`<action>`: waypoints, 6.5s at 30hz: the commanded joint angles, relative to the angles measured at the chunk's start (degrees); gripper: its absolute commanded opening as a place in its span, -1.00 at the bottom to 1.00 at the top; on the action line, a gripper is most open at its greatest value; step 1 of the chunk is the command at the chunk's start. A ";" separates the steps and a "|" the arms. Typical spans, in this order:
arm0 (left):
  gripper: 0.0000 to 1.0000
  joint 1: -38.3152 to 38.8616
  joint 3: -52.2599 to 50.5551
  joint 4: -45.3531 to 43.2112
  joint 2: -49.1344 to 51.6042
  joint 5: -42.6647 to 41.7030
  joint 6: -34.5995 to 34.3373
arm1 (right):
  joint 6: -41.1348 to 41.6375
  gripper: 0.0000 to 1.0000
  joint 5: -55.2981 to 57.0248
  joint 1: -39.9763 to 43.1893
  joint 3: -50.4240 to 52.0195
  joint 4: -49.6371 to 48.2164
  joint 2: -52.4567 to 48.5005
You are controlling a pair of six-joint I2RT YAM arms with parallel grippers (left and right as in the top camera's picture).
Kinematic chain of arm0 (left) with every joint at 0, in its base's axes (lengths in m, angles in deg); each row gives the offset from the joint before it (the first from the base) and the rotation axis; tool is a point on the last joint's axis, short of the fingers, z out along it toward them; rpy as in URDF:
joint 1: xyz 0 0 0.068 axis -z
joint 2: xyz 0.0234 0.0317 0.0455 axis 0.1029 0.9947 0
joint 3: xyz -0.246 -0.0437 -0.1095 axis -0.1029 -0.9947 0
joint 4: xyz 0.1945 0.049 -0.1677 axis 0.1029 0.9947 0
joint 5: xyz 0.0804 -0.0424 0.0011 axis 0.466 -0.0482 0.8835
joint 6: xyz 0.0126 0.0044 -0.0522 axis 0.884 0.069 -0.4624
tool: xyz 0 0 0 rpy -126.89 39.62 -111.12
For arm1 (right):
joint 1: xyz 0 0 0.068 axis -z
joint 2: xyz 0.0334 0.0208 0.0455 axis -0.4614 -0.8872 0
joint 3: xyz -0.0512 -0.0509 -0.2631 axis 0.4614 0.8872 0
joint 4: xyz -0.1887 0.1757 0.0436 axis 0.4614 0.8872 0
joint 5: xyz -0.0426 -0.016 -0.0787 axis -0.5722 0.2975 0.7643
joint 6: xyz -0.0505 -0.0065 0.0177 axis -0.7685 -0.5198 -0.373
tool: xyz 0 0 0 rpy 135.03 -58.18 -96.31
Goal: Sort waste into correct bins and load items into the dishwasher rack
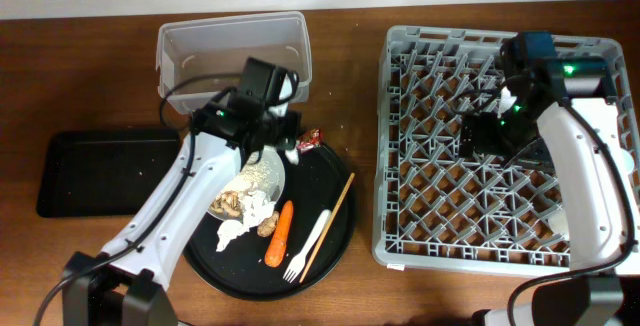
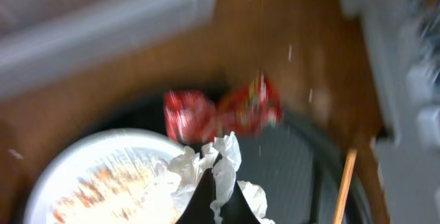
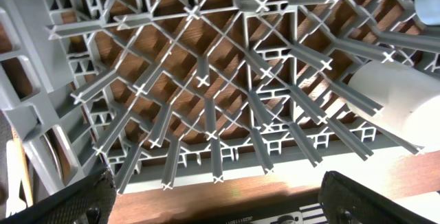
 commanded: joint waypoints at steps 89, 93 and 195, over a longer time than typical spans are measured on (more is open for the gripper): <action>0.99 -8.63 4.96 8.96 0.26 2.29 -10.08 | -0.59 0.97 1.16 0.98 0.24 0.48 0.61; 0.98 -4.81 1.73 26.56 0.26 2.29 -11.15 | -0.59 0.98 1.14 0.98 0.26 0.50 0.61; -0.77 -9.27 -24.92 14.78 -4.28 -1.42 -16.24 | -0.61 0.97 1.14 0.98 0.24 1.33 0.61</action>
